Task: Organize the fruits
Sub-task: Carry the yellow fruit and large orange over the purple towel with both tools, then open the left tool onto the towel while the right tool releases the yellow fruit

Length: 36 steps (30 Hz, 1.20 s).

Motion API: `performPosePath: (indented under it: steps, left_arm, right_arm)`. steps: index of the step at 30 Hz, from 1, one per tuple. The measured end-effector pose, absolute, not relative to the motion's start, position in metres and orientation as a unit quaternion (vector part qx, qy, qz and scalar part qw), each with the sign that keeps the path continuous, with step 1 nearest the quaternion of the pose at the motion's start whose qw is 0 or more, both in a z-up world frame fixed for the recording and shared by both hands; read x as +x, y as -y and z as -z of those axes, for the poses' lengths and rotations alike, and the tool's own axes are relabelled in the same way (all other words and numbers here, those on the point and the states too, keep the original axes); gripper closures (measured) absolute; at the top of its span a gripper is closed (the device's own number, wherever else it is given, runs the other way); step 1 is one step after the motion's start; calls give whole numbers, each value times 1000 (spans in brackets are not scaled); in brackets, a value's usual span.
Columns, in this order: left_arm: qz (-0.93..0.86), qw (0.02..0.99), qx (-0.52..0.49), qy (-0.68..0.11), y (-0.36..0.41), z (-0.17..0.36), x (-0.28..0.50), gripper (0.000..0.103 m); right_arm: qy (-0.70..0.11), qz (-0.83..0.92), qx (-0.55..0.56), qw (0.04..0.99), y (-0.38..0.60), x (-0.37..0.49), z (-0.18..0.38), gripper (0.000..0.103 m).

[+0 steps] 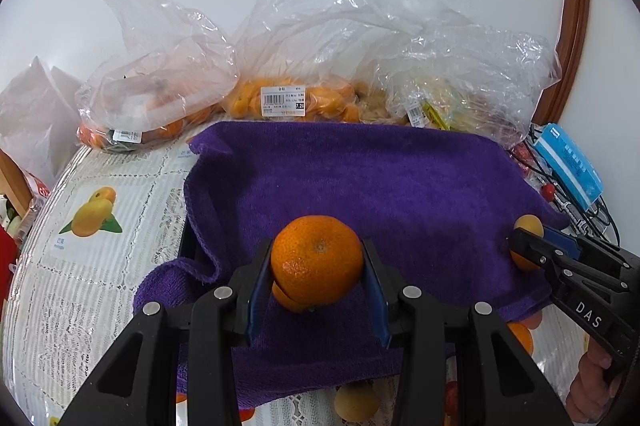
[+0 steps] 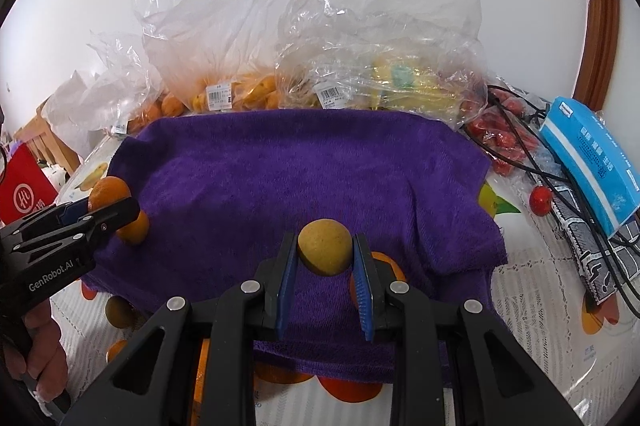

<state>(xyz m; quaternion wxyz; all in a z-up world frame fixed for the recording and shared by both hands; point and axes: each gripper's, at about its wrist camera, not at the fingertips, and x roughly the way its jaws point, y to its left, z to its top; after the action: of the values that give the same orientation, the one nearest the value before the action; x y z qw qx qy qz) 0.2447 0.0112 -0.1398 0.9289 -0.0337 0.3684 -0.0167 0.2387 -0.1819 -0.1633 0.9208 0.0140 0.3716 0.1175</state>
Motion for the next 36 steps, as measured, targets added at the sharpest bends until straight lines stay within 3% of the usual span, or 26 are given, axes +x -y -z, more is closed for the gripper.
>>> performPosePath:
  steps: [25, 36]
  left_arm:
    - [27, 928, -32, -371, -9, 139, 244, 63]
    - [34, 930, -33, -365, -8, 138, 241, 61]
  right_arm:
    - [-377, -114, 5, 919, 181, 240, 166, 75]
    - [-372, -111, 6, 922, 183, 239, 165, 70]
